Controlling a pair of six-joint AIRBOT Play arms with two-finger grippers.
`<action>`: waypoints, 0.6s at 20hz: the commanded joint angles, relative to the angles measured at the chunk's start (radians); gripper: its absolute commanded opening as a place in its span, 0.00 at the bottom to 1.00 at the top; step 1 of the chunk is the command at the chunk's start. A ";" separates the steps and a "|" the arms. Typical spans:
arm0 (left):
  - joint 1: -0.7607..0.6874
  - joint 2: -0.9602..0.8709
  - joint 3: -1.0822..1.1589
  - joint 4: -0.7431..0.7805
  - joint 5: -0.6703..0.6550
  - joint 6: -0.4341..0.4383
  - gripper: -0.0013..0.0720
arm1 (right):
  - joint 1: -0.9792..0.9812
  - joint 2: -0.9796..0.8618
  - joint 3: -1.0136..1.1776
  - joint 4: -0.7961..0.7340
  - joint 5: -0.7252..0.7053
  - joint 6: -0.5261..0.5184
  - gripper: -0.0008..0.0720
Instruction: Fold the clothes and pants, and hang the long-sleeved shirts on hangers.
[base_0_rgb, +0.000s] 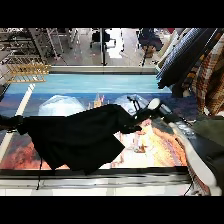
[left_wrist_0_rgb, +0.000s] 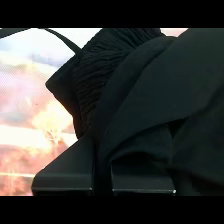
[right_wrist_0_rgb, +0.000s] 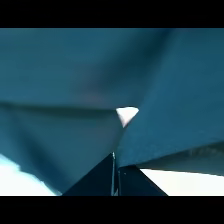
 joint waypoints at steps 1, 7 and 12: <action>0.001 0.006 0.000 0.000 0.015 0.029 0.04 | -0.005 0.304 0.092 0.008 -0.090 -0.042 0.02; 0.000 0.007 0.000 0.000 0.023 0.029 0.04 | -0.227 0.435 0.048 -0.556 -0.116 0.271 0.03; 0.000 0.006 0.000 0.001 0.059 0.046 0.04 | -0.382 0.259 -0.265 -0.391 -0.003 0.089 0.52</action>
